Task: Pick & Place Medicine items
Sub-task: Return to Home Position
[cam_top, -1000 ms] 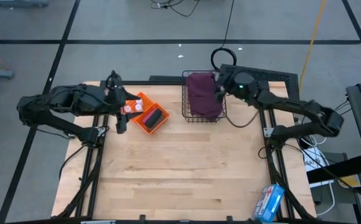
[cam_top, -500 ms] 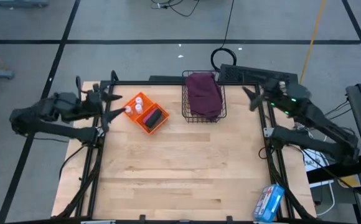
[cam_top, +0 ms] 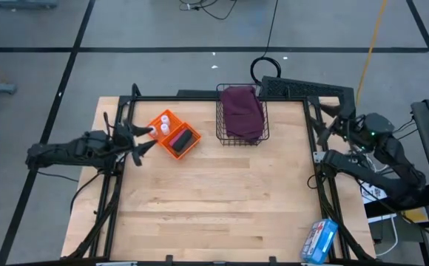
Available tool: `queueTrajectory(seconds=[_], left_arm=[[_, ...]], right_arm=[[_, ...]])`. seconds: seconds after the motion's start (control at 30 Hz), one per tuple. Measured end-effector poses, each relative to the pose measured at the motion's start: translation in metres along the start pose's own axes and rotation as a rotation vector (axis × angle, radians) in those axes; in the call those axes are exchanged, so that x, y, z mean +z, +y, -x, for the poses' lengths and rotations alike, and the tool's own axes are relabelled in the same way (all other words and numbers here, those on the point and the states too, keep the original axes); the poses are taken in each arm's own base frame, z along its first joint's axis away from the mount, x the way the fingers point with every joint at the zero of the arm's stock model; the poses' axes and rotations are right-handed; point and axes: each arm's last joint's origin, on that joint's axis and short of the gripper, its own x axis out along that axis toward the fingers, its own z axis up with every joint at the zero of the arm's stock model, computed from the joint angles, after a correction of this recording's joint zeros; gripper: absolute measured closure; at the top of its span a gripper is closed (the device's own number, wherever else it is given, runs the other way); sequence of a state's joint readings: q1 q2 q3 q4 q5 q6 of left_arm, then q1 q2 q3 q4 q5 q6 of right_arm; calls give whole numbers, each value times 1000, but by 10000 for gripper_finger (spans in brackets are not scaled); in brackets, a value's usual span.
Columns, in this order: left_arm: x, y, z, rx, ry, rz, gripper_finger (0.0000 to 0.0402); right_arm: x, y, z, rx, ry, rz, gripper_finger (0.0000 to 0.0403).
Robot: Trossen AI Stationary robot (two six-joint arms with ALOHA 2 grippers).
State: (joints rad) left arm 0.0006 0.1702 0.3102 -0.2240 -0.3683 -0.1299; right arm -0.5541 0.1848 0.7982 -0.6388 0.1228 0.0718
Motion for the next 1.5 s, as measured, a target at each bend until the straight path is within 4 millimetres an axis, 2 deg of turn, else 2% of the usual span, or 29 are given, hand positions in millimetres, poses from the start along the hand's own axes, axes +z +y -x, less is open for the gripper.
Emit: queueTrajectory(seconds=[0.17,0.33,0.6,0.7,0.9,1.1,1.3,1.4,1.5], left_arm=[[-24,2,-3,-4,-13,10,144],[-37,1,-6,-57,-32,25,144],[-53,-1,-11,-115,-48,33,144],[-63,0,-14,-113,-29,43,144],[-64,-1,-15,-117,-51,42,144],[-64,-1,-15,-112,-55,-53,144],[-64,-1,-15,-112,-57,-77,144],[-64,-1,-15,-112,-57,-77,144],[-64,-1,-15,-112,-57,-78,144]], right_arm=[[-10,7,-1,247,-19,1,94],[-34,12,-21,431,-56,-27,94],[-81,16,-57,519,-111,-73,94],[-96,15,-67,516,-174,-87,94],[-123,15,-77,530,-237,-109,94],[-127,16,-79,544,-210,-134,94],[-135,26,-78,610,-152,-45,94],[-141,30,-78,551,-103,-17,94],[-141,32,-78,473,-135,-20,94]])
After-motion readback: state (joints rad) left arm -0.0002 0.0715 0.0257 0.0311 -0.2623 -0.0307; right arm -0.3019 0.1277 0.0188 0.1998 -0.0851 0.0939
